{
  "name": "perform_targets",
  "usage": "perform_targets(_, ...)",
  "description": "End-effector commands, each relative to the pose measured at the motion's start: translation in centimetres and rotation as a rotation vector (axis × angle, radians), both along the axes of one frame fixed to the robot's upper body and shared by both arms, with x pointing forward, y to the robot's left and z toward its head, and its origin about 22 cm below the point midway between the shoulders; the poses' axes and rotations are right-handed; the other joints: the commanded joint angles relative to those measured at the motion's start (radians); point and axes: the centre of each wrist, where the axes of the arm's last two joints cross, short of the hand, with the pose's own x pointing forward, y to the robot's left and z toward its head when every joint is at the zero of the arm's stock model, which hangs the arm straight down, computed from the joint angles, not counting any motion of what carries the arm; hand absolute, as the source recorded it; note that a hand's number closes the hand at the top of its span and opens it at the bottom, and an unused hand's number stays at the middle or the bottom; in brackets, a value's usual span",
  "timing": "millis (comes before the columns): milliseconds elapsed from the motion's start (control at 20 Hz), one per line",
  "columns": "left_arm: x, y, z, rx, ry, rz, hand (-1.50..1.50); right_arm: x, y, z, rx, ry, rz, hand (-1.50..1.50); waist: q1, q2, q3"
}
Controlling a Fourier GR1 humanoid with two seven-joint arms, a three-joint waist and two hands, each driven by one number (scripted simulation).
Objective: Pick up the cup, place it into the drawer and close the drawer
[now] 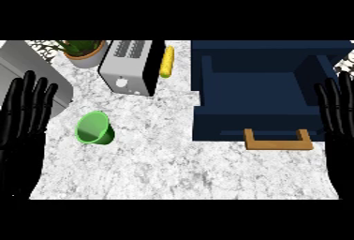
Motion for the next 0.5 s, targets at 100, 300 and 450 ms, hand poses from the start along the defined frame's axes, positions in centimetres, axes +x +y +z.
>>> perform_targets(100,0.7,-0.4,-0.2,0.011,-0.037,0.087,-1.50,0.3,-1.6,-0.1,0.014,-0.005,0.041,-1.50,-0.011,0.012,-0.021)
perform_targets(300,2.7,0.2,-2.1,-0.222,0.083,0.093,-1.50,0.1,1.7,-0.9,0.062,0.104,0.169,-1.50,-0.014,0.015,-0.022)
perform_targets(450,4.4,1.5,-1.6,-0.240,0.080,0.101,-1.50,-0.2,0.7,-0.8,0.071,0.122,0.169,-1.50,-0.016,0.013,-0.022)
